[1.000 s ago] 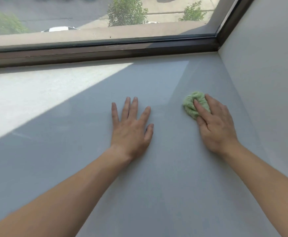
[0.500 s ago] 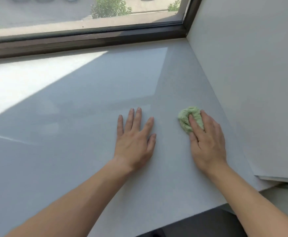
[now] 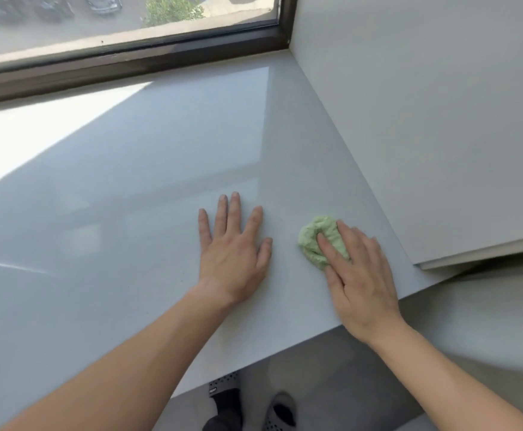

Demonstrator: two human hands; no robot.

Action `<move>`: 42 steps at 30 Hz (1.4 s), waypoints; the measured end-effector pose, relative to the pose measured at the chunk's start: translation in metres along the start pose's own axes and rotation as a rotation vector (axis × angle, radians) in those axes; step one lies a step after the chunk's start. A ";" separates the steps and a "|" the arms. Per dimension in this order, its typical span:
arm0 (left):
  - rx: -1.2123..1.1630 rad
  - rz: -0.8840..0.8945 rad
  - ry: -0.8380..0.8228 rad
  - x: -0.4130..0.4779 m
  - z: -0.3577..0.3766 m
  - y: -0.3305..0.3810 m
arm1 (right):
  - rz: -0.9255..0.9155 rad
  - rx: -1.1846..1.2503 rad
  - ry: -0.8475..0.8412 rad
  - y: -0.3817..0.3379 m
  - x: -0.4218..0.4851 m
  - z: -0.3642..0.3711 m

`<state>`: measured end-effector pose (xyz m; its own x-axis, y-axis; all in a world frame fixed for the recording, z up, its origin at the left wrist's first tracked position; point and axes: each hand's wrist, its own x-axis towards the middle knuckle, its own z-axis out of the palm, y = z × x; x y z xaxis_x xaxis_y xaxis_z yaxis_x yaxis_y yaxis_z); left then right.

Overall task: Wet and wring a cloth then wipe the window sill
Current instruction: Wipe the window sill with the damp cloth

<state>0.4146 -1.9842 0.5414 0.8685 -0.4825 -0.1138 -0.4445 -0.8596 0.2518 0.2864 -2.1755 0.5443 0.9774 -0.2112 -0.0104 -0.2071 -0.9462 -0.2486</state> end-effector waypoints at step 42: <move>0.043 -0.082 0.005 0.146 -0.029 -0.068 | 0.148 -0.212 -0.075 -0.037 0.422 -0.003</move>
<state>0.5781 -1.9913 0.5352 0.9032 -0.4097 -0.1278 -0.3811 -0.9026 0.2001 0.7059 -2.2304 0.5521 0.9346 -0.3399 -0.1049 -0.3447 -0.9382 -0.0303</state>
